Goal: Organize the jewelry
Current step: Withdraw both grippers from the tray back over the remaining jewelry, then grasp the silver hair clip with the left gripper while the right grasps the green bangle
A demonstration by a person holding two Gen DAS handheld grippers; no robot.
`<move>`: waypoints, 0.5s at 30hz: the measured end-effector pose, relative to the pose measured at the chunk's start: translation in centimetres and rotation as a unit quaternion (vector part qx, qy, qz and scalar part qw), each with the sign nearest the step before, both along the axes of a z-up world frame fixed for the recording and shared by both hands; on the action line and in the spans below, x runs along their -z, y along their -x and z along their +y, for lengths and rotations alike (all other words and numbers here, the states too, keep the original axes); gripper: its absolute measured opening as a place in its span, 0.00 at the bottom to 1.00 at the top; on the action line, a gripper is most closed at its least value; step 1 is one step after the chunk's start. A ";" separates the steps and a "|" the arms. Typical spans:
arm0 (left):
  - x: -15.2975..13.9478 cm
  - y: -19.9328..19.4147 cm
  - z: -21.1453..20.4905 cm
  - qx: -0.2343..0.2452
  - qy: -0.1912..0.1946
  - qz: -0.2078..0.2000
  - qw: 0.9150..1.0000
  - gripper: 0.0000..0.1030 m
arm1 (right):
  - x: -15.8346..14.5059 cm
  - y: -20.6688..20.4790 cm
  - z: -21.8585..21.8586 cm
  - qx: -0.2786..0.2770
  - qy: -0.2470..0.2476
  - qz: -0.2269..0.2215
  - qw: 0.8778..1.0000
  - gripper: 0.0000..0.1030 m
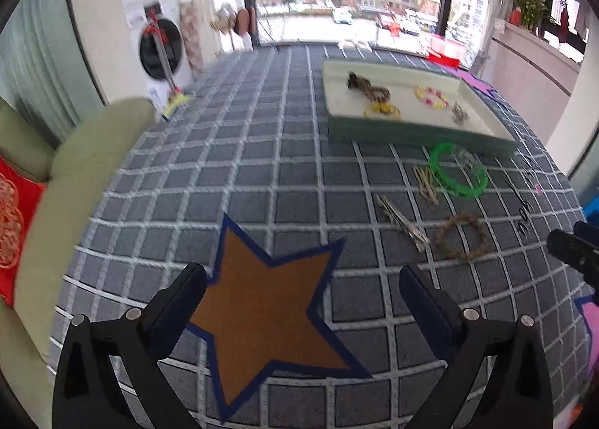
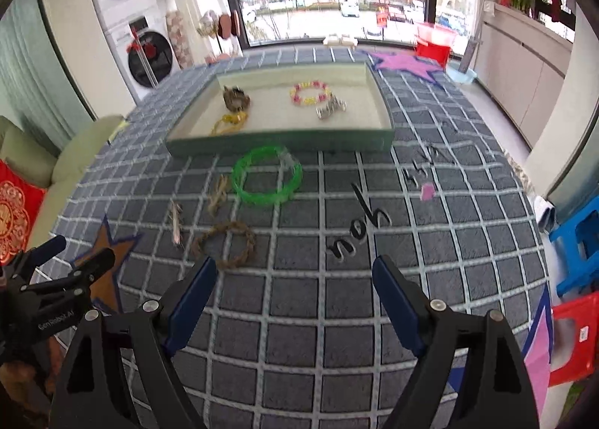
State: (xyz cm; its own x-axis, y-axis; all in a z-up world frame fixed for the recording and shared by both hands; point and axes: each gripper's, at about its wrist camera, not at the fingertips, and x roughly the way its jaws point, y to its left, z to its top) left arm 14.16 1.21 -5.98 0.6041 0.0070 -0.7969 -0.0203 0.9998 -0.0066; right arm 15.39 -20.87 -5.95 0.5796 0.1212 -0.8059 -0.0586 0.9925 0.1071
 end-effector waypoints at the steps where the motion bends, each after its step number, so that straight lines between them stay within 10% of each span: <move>1: 0.3 0.0 -0.1 0.008 0.008 0.008 1.000 1.00 | 0.2 0.0 -0.1 0.002 0.001 0.005 1.000 0.85; 15: 1.0 -2.8 -1.2 0.007 0.052 0.047 0.998 1.00 | 2.4 -1.3 -2.4 0.016 -0.031 0.038 0.999 0.85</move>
